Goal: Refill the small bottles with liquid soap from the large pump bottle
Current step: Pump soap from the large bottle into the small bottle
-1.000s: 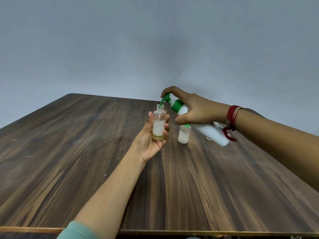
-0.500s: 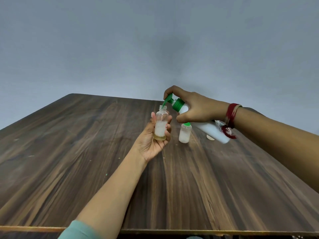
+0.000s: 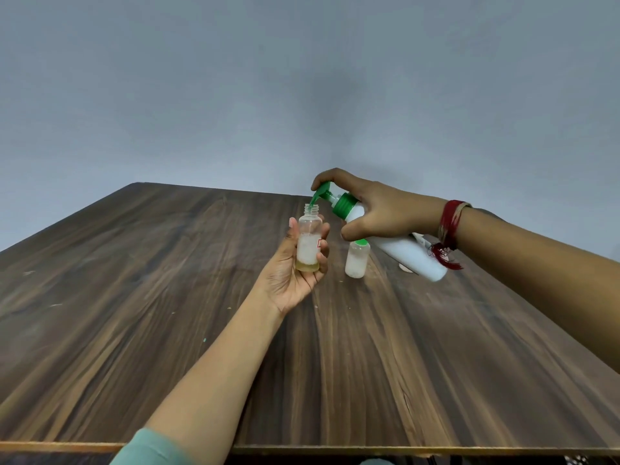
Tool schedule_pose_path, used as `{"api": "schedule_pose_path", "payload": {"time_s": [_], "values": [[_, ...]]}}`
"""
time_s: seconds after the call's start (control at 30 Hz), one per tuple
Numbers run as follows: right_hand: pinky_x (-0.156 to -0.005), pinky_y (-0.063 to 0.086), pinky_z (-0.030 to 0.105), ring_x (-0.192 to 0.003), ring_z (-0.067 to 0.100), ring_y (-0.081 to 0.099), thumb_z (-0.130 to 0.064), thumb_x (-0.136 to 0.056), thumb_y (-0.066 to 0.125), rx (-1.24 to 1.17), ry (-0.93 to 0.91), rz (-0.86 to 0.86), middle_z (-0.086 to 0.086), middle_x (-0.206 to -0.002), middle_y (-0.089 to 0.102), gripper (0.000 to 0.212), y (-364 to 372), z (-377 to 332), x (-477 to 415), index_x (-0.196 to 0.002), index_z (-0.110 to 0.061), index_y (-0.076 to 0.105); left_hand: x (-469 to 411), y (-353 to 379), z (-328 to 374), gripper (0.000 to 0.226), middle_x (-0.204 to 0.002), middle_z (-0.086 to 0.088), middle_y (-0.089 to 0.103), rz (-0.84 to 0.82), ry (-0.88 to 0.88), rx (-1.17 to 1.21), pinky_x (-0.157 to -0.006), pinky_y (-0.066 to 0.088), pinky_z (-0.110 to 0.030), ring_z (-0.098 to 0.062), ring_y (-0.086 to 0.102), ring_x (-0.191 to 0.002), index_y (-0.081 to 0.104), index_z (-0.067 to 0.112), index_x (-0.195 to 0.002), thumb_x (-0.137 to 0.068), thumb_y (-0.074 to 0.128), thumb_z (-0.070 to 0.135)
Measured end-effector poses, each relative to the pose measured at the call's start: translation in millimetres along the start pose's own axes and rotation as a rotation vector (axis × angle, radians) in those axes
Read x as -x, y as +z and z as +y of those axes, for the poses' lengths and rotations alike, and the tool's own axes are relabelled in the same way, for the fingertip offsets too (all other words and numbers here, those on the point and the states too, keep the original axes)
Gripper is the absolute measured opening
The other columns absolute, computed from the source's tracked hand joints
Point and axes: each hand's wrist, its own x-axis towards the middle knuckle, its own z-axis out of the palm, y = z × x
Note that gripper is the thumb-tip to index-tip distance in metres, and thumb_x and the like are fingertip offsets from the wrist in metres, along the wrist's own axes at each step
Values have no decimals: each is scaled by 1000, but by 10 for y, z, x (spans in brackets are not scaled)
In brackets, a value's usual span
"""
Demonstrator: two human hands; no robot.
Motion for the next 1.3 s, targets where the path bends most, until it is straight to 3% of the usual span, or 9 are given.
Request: {"api": "schedule_pose_path", "payload": {"time_s": [0.07, 0.2, 0.43, 0.77, 0.93, 1.07, 1.3], "values": [[-54, 43, 14, -68, 13, 56, -31, -64, 59, 5, 6, -5, -4, -89, 56, 68, -6, 8, -2, -127, -41, 35, -5, -4, -10, 68, -94, -9, 70, -1, 0, -3, -50, 56, -25, -15, 66, -66, 71, 5, -99, -40, 97, 27], [-57, 46, 20, -70, 16, 57, -31, -64, 60, 12, 5, -3, 2, -93, 59, 65, -1, 32, -11, -123, -43, 35, -8, -8, -11, 58, -93, -8, 70, -12, -1, -24, -51, 56, -24, -15, 67, -67, 76, 5, -90, -42, 97, 28], [-52, 45, 14, -70, 14, 58, -32, -65, 60, 39, -3, 6, 2, -91, 61, 57, -24, 32, -14, -116, -44, 37, 20, 20, -24, 81, -94, -11, 70, -2, -19, -17, -50, 56, -25, -16, 66, -66, 60, 4, -109, -41, 97, 26], [-52, 44, 13, -68, 14, 57, -30, -64, 59, 4, -5, 16, 1, -90, 59, 62, -1, 29, -11, -121, -42, 36, 22, 21, -19, 82, -94, -11, 70, 0, -7, 1, -51, 57, -25, -16, 67, -67, 59, 6, -112, -41, 97, 26], [-58, 46, 14, -78, 17, 60, -31, -64, 59, -17, -20, 11, 0, -119, 56, 80, 52, 40, -46, -137, -45, 29, 13, 4, -2, 75, -96, -10, 69, -12, 9, 34, -51, 56, -25, -16, 67, -67, 64, 7, -108, -43, 96, 25], [-60, 47, 22, -75, 18, 59, -30, -63, 59, -23, -13, 15, 5, -107, 60, 71, 37, 50, -49, -129, -43, 34, 12, 7, -1, 76, -96, -10, 70, -12, 7, 30, -51, 57, -25, -16, 67, -68, 63, 7, -109, -43, 96, 26], [-58, 47, 23, -70, 15, 59, -30, -63, 59, -11, 3, 11, 0, -89, 61, 59, -14, 30, -23, -117, -42, 39, 26, 27, -18, 83, -93, -11, 70, 9, 0, -9, -49, 56, -25, -16, 66, -66, 59, 5, -110, -40, 97, 27]]}}
